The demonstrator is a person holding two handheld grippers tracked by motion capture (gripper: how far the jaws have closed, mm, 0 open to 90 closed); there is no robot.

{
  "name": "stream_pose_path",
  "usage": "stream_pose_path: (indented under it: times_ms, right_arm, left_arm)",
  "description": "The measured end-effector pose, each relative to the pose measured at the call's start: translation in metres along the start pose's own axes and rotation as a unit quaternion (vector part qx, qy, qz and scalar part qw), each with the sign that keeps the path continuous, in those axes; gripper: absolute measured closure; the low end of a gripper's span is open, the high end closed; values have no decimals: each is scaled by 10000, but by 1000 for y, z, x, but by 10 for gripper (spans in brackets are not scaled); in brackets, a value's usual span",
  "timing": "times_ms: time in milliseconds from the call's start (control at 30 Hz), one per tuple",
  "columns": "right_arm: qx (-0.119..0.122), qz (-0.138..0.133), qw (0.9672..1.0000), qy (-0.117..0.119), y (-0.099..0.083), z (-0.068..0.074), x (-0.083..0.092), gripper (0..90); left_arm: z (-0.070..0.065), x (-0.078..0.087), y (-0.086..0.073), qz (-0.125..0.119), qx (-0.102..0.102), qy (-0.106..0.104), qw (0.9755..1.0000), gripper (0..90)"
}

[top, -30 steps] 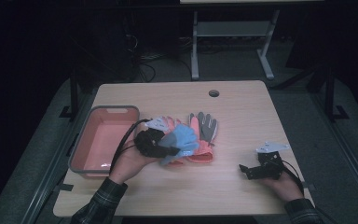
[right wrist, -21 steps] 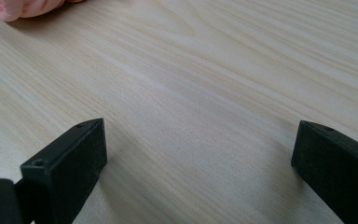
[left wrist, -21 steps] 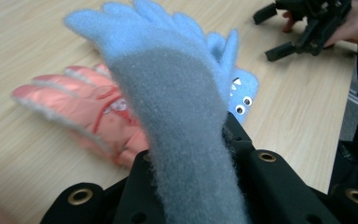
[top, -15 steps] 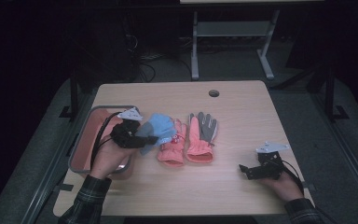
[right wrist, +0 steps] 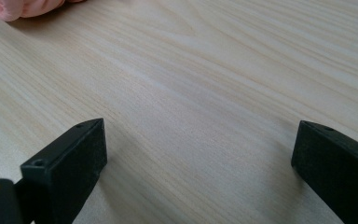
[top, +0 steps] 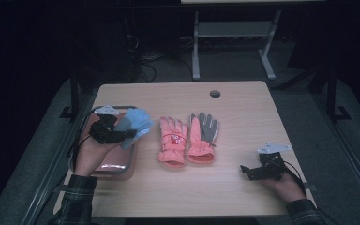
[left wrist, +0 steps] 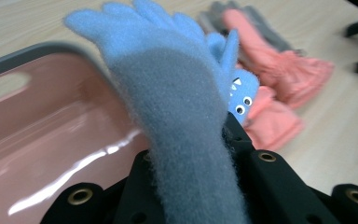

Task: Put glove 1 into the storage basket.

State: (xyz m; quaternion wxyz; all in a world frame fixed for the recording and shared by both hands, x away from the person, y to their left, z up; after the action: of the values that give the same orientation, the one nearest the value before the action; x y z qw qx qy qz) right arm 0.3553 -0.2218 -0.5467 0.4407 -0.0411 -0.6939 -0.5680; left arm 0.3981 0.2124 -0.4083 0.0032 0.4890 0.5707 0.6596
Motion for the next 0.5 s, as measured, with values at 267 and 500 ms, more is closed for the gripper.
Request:
stream_pose_path:
  times_ms: [267,500]
  right_arm:
    - [12,1,10000,0,0,0,0,26]
    - [11,2,10000,0,0,0,0,26]
  left_arm:
    - [45,8,-18,58,362,628,9974,750]
    - [65,-14,-44,501,589,851,9934,748]
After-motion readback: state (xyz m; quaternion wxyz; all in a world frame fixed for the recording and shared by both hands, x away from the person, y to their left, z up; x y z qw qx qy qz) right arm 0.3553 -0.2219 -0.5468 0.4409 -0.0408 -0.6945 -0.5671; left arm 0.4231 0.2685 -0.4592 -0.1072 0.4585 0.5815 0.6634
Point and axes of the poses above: each handheld gripper's, and its own axes: x roughly backward along the jaws, y roughly out of its top, z roughly to its left, the point moved 9 cm from there along -x, roughly forward along the jaws, and after that the axes turned 4 degrees about -z, right-handed, at the moved point
